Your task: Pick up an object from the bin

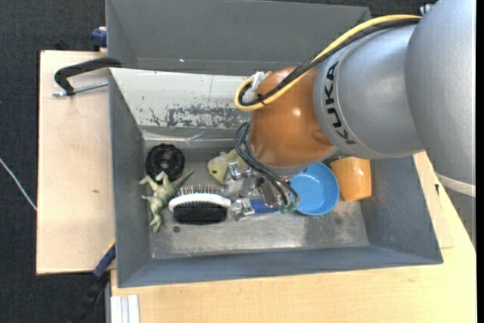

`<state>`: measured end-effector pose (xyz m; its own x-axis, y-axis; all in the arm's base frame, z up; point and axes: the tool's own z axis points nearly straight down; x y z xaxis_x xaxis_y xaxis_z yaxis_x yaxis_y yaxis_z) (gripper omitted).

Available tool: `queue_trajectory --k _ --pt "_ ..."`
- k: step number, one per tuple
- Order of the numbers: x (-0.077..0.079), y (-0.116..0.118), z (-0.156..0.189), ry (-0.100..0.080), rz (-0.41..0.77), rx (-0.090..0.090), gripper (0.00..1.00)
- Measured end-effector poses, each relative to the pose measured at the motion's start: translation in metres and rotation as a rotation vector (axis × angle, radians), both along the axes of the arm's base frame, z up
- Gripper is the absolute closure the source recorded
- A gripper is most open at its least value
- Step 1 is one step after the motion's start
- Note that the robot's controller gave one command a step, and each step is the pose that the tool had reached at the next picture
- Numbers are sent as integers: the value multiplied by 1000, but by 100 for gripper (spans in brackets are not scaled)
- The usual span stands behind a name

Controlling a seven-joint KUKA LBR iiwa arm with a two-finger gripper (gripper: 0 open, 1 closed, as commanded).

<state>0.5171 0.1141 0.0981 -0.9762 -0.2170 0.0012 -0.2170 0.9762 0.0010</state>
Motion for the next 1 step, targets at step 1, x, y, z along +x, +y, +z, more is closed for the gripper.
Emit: queue_trajectory --k 1 --pt "16 24 114 -14 4 3 100"
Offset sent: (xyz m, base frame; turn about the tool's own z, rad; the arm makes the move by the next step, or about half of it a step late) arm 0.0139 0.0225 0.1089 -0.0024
